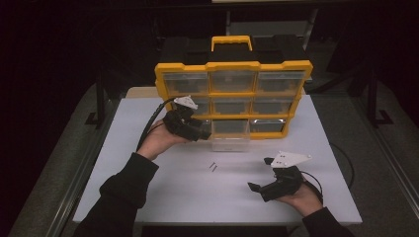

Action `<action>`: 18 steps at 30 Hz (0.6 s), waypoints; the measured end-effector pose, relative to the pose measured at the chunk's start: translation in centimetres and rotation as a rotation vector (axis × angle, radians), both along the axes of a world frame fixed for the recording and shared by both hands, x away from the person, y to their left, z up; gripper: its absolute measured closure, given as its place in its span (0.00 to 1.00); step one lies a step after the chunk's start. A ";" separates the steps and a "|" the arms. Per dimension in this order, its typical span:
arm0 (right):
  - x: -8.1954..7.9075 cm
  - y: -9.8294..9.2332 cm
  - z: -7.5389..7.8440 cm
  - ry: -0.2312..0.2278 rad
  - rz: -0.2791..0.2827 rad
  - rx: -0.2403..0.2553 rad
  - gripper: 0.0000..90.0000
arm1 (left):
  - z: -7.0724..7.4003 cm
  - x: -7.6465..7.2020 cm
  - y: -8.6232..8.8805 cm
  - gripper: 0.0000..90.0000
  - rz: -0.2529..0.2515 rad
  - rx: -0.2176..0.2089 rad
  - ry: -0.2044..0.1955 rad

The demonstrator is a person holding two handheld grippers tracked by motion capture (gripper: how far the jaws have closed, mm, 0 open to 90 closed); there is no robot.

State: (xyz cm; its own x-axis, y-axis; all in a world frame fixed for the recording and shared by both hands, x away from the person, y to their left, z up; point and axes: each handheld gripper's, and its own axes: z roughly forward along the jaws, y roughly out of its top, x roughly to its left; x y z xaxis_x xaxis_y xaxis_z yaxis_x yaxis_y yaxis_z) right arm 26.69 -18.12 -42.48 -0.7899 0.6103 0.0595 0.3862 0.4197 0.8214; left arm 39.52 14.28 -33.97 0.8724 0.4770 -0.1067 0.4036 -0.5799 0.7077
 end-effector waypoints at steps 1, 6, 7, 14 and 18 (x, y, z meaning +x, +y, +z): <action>0.0 0.0 0.0 0.000 -0.001 -0.001 0.00 | -0.1 -0.1 0.2 0.38 0.004 -0.001 -0.002; 0.0 0.0 0.0 0.000 0.002 -0.001 0.00 | -0.6 -0.6 0.8 0.31 0.011 0.002 -0.007; 0.0 0.0 0.0 0.001 0.002 -0.001 0.00 | -0.7 -0.7 0.9 0.29 0.013 0.002 -0.005; 0.0 0.0 0.0 0.001 -0.001 0.001 0.00 | -1.8 -1.4 1.1 0.14 0.019 0.020 -0.025; 0.0 0.0 -0.1 0.004 -0.001 0.001 0.00 | -2.7 -1.8 1.0 0.06 0.028 0.033 -0.032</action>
State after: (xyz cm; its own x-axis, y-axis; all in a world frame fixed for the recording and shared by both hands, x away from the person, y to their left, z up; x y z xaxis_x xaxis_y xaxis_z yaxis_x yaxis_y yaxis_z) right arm 26.70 -18.16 -42.55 -0.7890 0.6111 0.0634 0.3899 0.4183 0.8204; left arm 37.71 15.31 -36.63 0.8611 0.5045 -0.0632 0.3981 -0.5916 0.7011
